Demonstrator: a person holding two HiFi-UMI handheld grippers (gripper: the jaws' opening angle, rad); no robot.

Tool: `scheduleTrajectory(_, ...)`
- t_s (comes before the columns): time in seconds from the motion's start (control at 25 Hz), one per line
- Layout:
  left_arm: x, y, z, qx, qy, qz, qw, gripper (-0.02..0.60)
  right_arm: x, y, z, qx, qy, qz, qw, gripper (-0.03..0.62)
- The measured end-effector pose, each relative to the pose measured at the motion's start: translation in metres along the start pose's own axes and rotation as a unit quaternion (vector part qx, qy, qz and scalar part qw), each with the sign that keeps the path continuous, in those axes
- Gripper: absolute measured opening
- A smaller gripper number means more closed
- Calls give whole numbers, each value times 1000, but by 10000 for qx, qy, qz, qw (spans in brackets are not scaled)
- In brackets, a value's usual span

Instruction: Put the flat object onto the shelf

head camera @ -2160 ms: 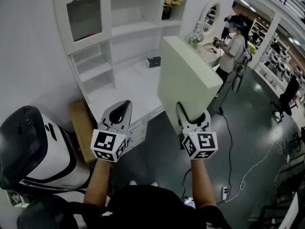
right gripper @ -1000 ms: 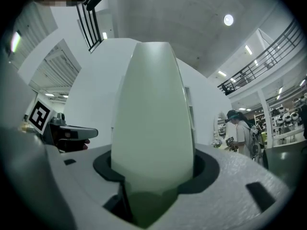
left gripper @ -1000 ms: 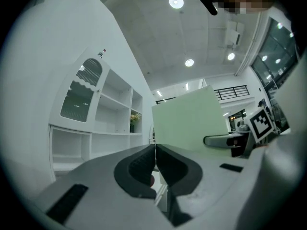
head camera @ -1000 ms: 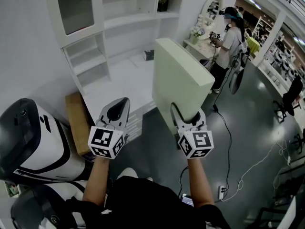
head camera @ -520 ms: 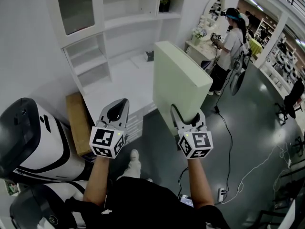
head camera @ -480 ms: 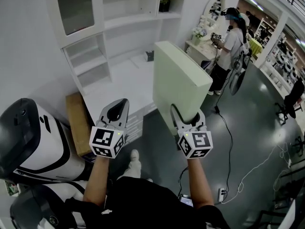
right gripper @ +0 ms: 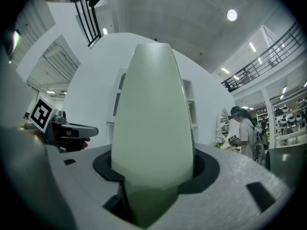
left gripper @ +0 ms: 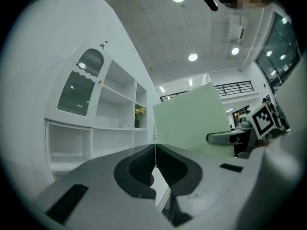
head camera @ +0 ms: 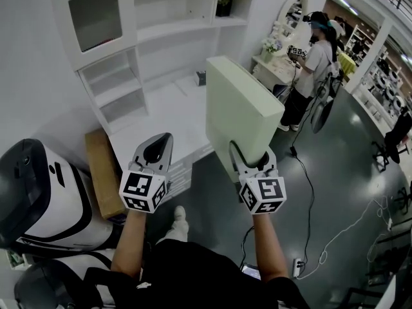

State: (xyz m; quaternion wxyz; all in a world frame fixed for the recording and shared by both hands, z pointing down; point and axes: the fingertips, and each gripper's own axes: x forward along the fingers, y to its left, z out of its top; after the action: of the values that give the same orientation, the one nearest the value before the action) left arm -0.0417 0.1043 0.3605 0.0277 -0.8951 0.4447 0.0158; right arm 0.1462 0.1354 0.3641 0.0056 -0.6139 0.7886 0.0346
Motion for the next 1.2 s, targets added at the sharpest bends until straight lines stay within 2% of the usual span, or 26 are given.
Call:
scheduleTrajectory(0.64,102,61,1,66,22,69,10000,6,112,-43,-3,123,37,39,9999,270)
scheduleTrajectory(1.2,177,135,-4,119,95,-114,9998,6,216,-50,1,92,51,-76,9999,272)
